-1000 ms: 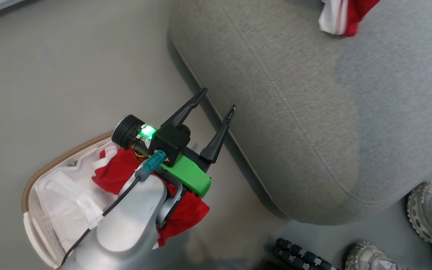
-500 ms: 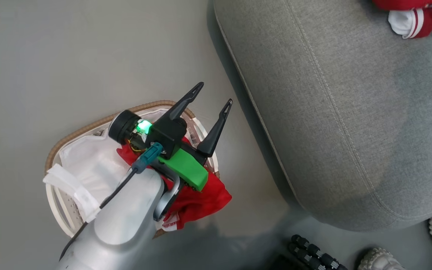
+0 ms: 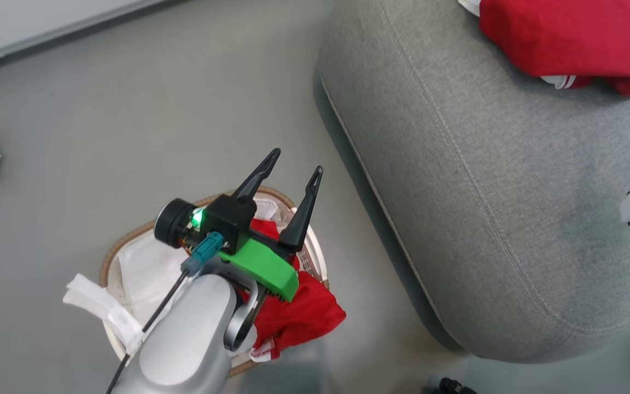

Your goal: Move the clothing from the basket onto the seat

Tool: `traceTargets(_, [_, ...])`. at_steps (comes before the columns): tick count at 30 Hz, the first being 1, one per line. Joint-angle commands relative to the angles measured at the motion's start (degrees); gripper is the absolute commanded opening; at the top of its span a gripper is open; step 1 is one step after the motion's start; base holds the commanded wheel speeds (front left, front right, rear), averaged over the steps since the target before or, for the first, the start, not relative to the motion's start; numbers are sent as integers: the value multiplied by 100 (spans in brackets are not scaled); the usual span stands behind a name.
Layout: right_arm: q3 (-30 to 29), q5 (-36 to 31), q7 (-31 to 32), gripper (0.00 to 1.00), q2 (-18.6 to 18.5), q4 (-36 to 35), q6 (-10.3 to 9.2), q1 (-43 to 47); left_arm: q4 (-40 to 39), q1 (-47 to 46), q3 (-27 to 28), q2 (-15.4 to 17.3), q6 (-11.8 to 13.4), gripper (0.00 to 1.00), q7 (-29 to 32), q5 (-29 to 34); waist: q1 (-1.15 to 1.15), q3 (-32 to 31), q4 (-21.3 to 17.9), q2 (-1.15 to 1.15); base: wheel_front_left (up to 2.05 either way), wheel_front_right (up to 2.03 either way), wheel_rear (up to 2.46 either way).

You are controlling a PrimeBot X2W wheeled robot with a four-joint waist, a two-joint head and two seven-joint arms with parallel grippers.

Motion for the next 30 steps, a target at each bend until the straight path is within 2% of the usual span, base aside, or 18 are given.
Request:
traceTargets(1, [9,52,-3,100,37,-237,-8,210,-9,163,80,-23,-23,100,-5,74,0,-444,182,0,0,0,0])
traceTargets(7, [297,274,-3,100,386,-1270,-8,778,-98,659,709,-138,8,100,-5,207,0,-960,564,0,0,0,0])
traceTargets(13, [674,455,-3,100,734,-1800,-8,1150,-144,1127,1418,-199,41,100,-5,396,0,-1311,1074,0,0,0,0])
traceTargets(23, [1120,507,-3,100,1064,-1850,-8,1549,16,1740,2548,-247,90,100,-5,604,0,-1736,1837,0,0,0,0])
traceTargets(30, [1135,497,-3,100,1208,-1682,-8,1796,194,2070,2946,-255,52,100,-5,784,0,-2004,2179,0,0,0,0])
